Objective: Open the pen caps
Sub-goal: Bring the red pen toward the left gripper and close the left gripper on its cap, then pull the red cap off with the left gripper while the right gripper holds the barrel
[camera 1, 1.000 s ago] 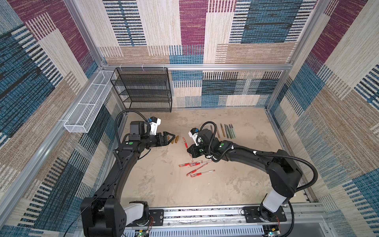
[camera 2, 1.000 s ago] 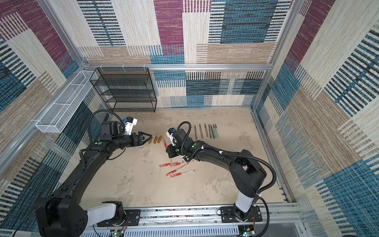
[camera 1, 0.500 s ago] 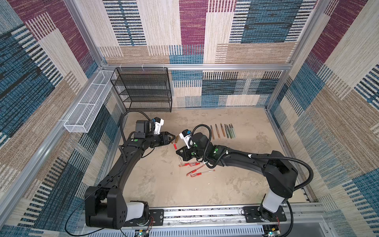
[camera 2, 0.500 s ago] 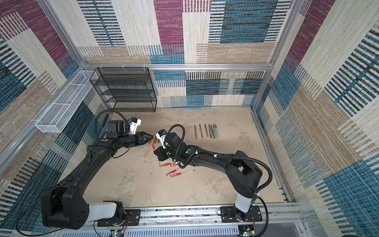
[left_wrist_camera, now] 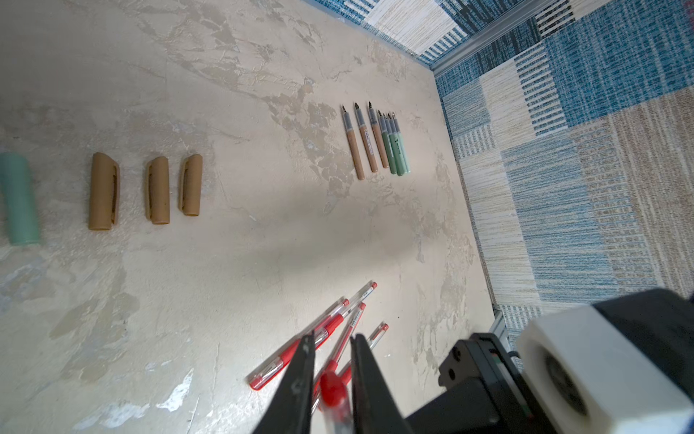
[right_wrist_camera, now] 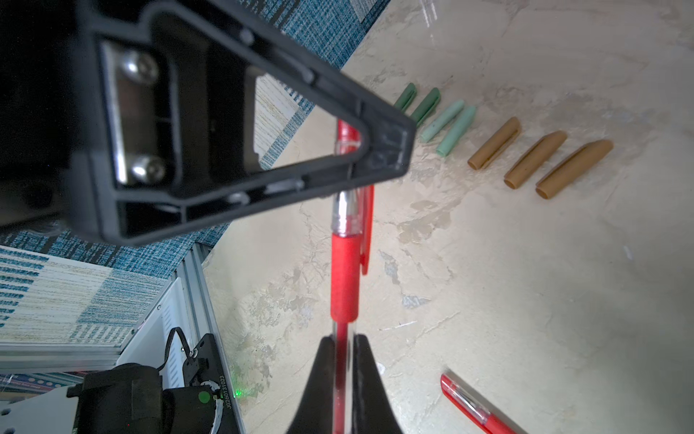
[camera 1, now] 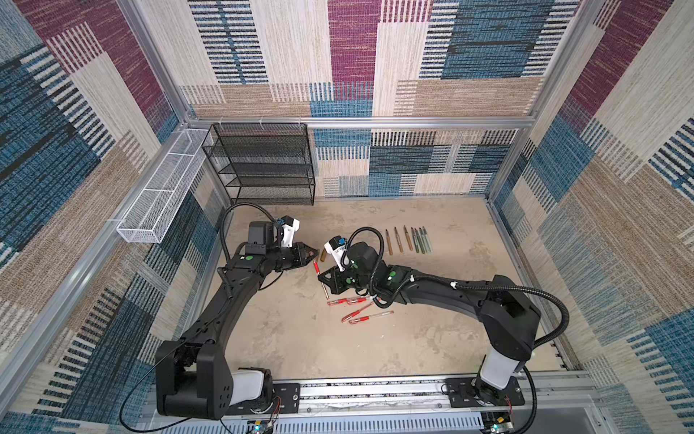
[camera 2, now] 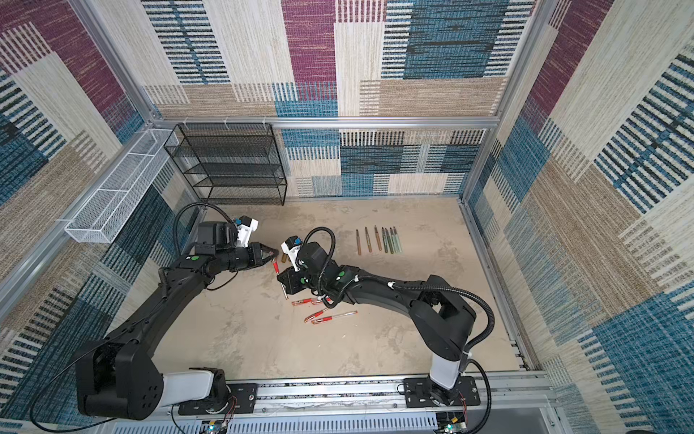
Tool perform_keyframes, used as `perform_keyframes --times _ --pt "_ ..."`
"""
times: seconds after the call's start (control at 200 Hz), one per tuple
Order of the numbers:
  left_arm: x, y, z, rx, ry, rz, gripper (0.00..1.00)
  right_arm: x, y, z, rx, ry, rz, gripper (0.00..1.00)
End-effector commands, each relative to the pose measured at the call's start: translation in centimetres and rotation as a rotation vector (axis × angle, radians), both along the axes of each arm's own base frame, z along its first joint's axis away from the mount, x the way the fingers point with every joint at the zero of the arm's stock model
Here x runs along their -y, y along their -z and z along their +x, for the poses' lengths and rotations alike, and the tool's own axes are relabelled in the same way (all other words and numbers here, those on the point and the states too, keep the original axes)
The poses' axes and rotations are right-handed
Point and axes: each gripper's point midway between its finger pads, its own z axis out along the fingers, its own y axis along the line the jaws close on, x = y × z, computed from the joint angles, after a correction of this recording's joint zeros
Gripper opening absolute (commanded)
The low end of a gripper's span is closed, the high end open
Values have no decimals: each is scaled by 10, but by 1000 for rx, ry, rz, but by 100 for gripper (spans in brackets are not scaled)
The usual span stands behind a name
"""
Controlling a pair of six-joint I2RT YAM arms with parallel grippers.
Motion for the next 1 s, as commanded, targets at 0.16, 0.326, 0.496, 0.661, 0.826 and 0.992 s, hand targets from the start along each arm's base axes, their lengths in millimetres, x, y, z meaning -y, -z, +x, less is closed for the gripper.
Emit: perform_keyframes --times 0.16,0.326,0.496,0.661,0.826,0.992 --pt "-1 -4 3 24 -8 6 0 -7 -11 4 34 -3 36 3" --pt "-3 -7 3 29 -13 10 0 -12 -9 6 32 -10 31 15" --pt "-4 -8 3 33 -17 12 0 -15 -4 9 40 -13 16 22" --pt "-5 -11 3 39 -23 14 0 -18 6 7 21 -28 9 15" --pt "-10 -12 5 57 -28 47 0 -14 11 4 10 -27 2 0" --pt "-33 -22 16 77 -114 99 0 -5 26 -6 -12 -42 -29 0"
